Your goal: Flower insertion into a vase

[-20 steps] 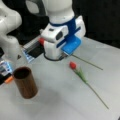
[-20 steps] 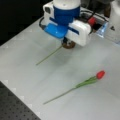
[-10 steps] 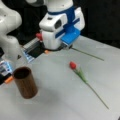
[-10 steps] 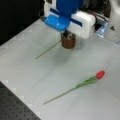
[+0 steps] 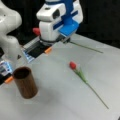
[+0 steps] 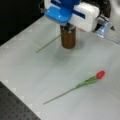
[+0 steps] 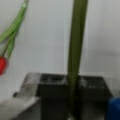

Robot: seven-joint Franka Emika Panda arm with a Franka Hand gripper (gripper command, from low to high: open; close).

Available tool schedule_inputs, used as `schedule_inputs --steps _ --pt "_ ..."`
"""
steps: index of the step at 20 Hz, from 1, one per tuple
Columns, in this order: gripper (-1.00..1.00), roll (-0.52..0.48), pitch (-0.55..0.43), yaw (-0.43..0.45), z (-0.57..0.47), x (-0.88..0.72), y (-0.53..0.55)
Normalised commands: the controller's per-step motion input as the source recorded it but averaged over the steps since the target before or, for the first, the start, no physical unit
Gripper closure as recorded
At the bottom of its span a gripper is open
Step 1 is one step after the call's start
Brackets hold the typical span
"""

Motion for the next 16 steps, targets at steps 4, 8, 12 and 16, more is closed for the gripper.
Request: schedule_inputs --steps 4,8,12,16 --pt "1.00 -0.131 0.157 0.146 0.03 0.05 -0.27" --pt "1.00 -0.084 0.140 0.175 0.03 -0.16 -0.46" --pt "1.00 -0.028 0.090 0.139 0.05 -0.42 -0.49" --pt "1.00 -0.030 0.004 0.125 0.00 -0.49 -0.33"
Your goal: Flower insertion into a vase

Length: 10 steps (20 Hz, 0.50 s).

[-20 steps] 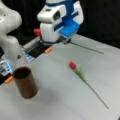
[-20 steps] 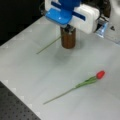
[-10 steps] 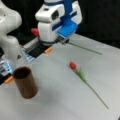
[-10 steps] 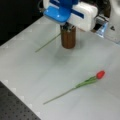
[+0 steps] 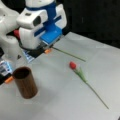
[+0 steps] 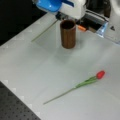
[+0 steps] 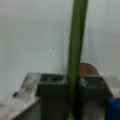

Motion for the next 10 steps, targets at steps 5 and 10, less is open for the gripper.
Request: schedule_inputs --steps 5,10 --pt "1.00 -0.060 -0.059 0.103 -0.08 -0.68 -0.27" --pt "1.00 -0.101 -0.101 0.113 -0.14 -0.80 -0.25"
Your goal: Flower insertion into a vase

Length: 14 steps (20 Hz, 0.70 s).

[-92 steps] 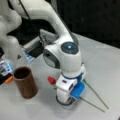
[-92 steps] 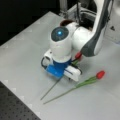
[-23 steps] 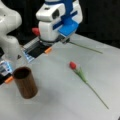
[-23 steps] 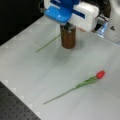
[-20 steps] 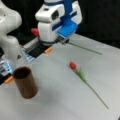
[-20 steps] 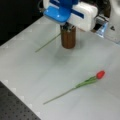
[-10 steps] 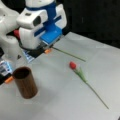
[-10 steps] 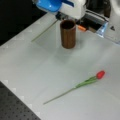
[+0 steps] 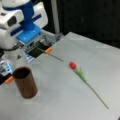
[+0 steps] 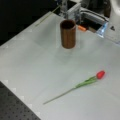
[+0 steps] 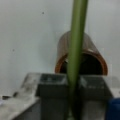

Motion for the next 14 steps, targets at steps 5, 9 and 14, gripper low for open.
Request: schedule_inputs --steps 5,9,14 --pt "1.00 -0.152 -0.148 0.218 -0.18 -0.59 -0.20" --pt "1.00 -0.184 -0.145 0.214 -0.22 -0.47 -0.19" --pt "1.00 -0.168 -0.159 0.189 -0.27 -0.39 -0.16"
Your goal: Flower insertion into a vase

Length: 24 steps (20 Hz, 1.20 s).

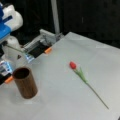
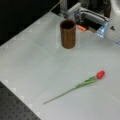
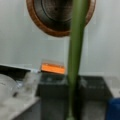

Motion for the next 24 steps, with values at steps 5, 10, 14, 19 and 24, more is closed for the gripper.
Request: schedule_inputs --steps 5,10,14,19,24 --pt "1.00 -0.120 -0.106 0.086 -0.21 -0.35 -0.05" --pt "1.00 -0.076 -0.013 -0.042 -0.11 -0.49 0.00" --pt "1.00 -0.132 0.198 -0.128 0.03 -0.52 0.01" --pt "1.00 -0.220 0.421 -0.109 0.19 -0.22 -0.01" --pt "1.00 -0.292 0.636 -0.052 0.19 0.29 0.00"
